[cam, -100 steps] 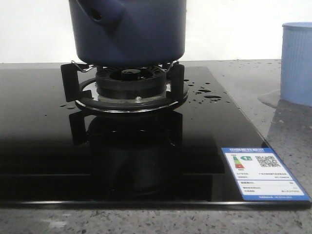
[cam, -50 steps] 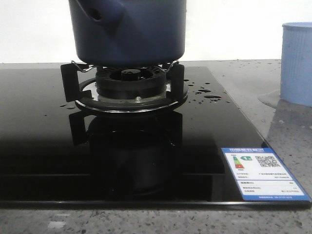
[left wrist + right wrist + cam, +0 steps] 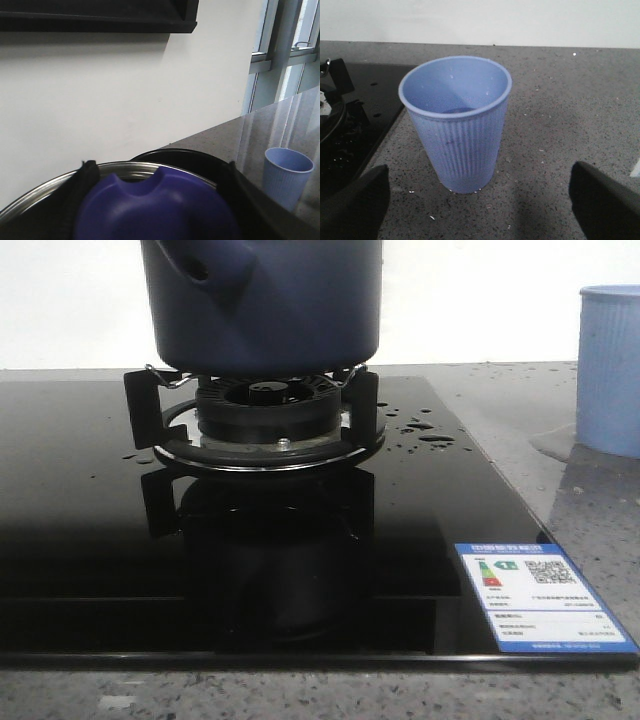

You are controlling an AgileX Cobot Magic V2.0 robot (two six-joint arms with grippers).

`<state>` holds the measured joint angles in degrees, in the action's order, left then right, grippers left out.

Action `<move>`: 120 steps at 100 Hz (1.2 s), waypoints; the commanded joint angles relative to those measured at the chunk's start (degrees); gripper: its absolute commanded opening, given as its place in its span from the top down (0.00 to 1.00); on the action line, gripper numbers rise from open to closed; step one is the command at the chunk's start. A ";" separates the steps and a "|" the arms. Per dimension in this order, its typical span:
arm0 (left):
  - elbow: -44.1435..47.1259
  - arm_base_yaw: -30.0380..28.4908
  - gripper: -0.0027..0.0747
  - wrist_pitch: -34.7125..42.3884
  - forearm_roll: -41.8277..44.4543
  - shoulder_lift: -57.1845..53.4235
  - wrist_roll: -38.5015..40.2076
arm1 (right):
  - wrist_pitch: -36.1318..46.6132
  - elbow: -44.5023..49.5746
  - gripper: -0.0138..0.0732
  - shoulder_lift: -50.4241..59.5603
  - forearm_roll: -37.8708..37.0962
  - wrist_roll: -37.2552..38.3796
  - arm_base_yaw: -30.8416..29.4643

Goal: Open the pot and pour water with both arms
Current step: 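Reach the right gripper to the light blue ribbed cup and grasp it, then lift the cup with the right gripper and carry it over the pot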

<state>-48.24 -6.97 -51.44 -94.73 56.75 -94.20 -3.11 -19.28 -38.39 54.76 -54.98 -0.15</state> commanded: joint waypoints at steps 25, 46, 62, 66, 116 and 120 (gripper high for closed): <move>-1.76 0.18 0.65 -1.17 -6.03 -1.16 -0.22 | 14.84 -1.67 0.11 -4.28 0.59 -0.59 10.69; -1.76 0.18 0.65 -2.04 -6.03 -1.16 -0.22 | 29.99 -1.67 0.11 -10.80 0.59 2.50 19.09; -1.76 0.18 0.65 -2.13 -6.08 -1.16 -0.22 | 32.87 -1.67 0.11 -15.84 -1.17 5.99 20.31; -1.76 0.18 0.65 -2.13 -6.08 -1.16 -0.22 | 33.54 -1.67 0.11 -17.12 -2.08 7.89 20.31; -1.76 0.18 0.65 -3.49 -6.91 -1.16 -0.22 | 45.47 -1.80 0.11 -28.81 -15.02 24.51 20.19; -1.76 0.18 0.65 -3.49 -6.91 -1.16 -0.22 | 45.92 -1.80 0.11 -29.64 -15.62 24.64 20.19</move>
<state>-48.13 -6.97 -53.19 -95.61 56.75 -94.33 37.14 -19.28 -67.19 41.81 -31.10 20.20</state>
